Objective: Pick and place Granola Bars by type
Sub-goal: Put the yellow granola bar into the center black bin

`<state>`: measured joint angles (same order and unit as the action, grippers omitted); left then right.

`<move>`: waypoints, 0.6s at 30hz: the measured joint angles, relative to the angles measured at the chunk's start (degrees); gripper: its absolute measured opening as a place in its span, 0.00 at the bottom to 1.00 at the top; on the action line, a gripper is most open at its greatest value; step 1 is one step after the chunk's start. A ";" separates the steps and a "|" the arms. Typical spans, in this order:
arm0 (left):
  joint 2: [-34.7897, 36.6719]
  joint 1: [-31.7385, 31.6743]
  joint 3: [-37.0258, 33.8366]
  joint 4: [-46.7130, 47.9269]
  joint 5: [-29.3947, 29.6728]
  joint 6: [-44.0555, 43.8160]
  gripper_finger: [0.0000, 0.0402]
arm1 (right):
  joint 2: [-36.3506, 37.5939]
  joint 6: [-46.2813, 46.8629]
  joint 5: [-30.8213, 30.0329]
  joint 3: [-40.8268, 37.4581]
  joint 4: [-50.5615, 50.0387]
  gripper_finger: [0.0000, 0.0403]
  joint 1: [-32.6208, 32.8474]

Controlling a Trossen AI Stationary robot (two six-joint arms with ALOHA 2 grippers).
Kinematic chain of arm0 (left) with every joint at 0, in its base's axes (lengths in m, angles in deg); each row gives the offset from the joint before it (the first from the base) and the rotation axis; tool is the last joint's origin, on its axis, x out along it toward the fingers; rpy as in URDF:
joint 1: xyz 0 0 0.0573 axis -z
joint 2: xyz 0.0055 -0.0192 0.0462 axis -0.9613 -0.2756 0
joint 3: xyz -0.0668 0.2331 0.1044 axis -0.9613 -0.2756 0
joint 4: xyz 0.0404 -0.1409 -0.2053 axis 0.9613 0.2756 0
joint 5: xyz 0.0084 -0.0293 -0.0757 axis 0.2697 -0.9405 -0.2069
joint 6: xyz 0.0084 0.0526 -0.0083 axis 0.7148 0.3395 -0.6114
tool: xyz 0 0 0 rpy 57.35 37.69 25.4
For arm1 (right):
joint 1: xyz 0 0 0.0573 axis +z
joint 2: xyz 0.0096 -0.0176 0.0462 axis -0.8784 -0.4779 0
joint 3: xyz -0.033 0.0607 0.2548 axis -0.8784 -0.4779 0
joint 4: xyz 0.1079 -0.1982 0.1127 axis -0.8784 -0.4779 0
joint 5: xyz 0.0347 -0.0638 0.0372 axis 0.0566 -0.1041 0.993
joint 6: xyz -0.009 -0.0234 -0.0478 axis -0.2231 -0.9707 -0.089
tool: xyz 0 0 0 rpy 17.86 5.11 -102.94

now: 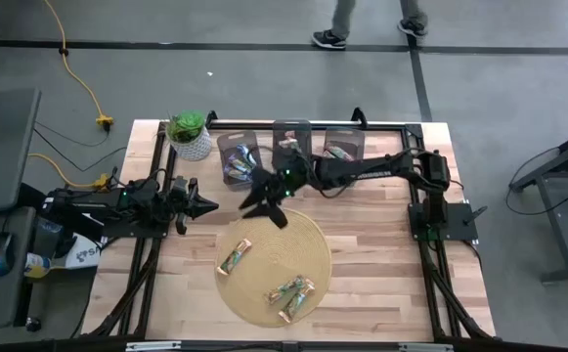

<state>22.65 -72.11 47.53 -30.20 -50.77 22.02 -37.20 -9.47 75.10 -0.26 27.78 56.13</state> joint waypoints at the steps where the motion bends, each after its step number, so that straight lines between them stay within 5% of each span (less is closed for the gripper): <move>1: 0.00 0.00 -0.01 0.00 0.00 -0.01 0.00 | 0.00 -0.07 0.08 0.01 -0.68 0.35 0.78; 12: 0.01 0.00 -0.01 0.00 0.02 -0.01 0.00 | 0.00 -3.17 -8.36 0.56 -13.88 0.35 9.59; 18: 0.01 0.00 -0.01 0.00 0.02 0.00 0.00 | 0.08 -11.10 -22.65 8.25 -30.56 0.35 16.45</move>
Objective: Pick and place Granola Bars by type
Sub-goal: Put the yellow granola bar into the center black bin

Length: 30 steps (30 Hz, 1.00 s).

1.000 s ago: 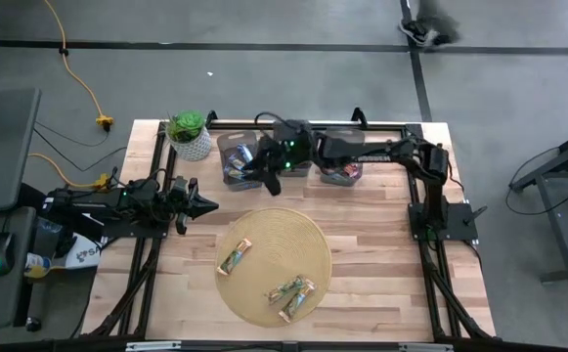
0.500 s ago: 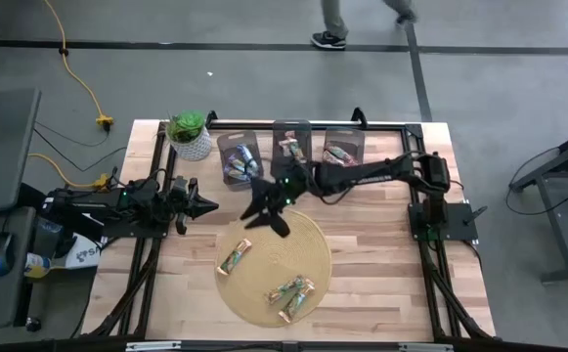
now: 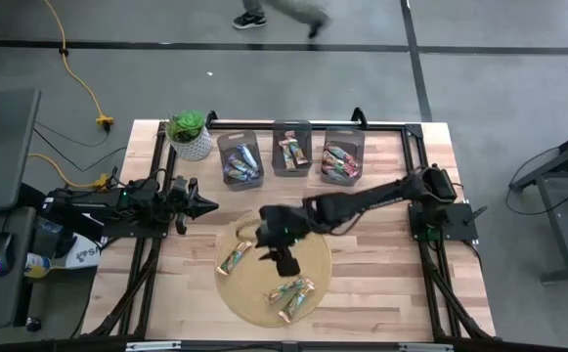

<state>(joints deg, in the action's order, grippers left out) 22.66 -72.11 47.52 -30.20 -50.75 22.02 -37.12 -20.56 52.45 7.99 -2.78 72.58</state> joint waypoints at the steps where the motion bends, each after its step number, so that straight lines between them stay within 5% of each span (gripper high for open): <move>1: -0.01 0.00 0.00 0.00 0.00 0.01 0.00 | 0.03 -1.44 -3.14 1.30 -2.45 0.35 1.23; 7: -0.02 0.00 0.00 0.00 0.00 0.01 0.00 | 0.08 -1.51 -15.70 6.06 -10.50 0.35 5.92; 21: -0.01 0.00 0.00 0.00 0.02 0.00 0.00 | -0.18 2.61 -10.14 6.31 -20.47 0.42 9.38; 30: -0.02 0.00 0.00 0.00 0.00 -0.01 0.00 | -7.05 -0.59 -6.30 6.31 -21.06 0.53 11.01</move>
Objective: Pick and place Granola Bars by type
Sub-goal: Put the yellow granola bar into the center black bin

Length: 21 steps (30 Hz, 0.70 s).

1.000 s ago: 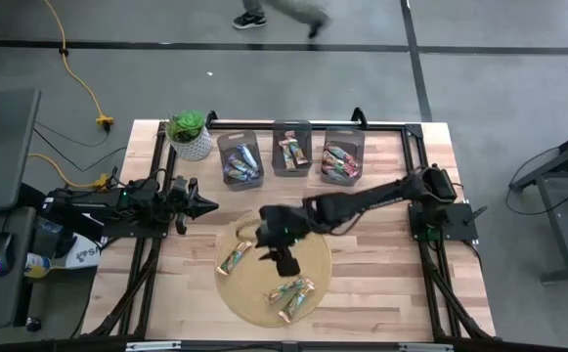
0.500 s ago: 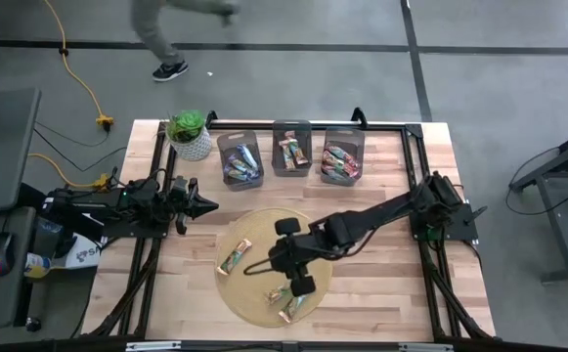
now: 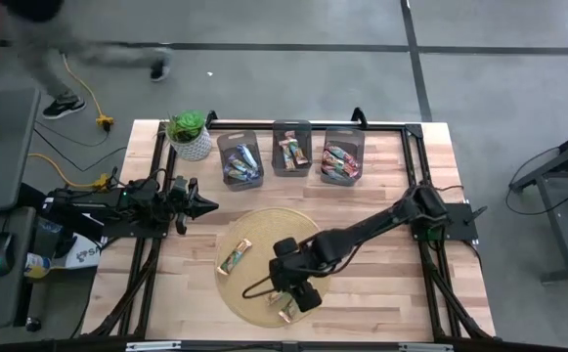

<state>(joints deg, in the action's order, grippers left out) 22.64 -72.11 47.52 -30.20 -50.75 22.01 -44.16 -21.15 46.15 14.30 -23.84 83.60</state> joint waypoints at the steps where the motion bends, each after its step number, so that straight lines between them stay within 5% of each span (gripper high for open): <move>1: 0.02 0.00 0.00 0.00 0.00 0.00 0.00 | -0.69 0.01 -0.04 -0.02 -0.61 0.53 0.22; 21: 0.00 0.00 0.00 0.00 -0.05 0.02 0.00 | -6.52 3.97 -1.25 -0.07 1.51 0.53 0.53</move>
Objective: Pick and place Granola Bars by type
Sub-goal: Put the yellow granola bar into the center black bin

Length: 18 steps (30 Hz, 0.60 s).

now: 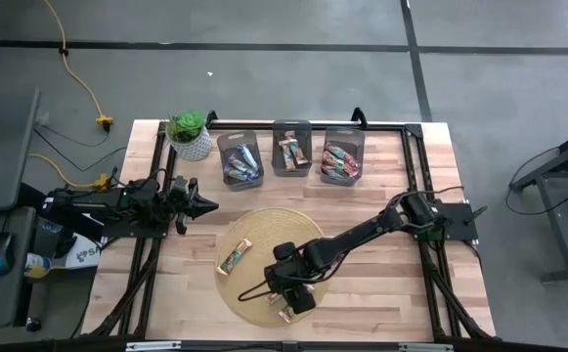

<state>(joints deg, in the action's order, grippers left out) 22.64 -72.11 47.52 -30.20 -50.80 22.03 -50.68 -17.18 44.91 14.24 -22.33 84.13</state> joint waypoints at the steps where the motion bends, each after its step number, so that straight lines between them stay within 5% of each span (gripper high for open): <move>1: 0.00 0.00 0.00 0.00 -0.01 -0.02 0.00 | 0.00 0.31 0.01 0.00 0.13 0.53 0.00; 18: 0.00 0.00 0.00 0.02 0.01 -0.01 0.00 | 0.04 3.45 0.60 -6.13 6.15 0.53 0.61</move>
<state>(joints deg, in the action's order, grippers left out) 22.64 -72.11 47.52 -30.18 -50.79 22.02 -50.64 -13.74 45.51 8.11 -16.18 84.74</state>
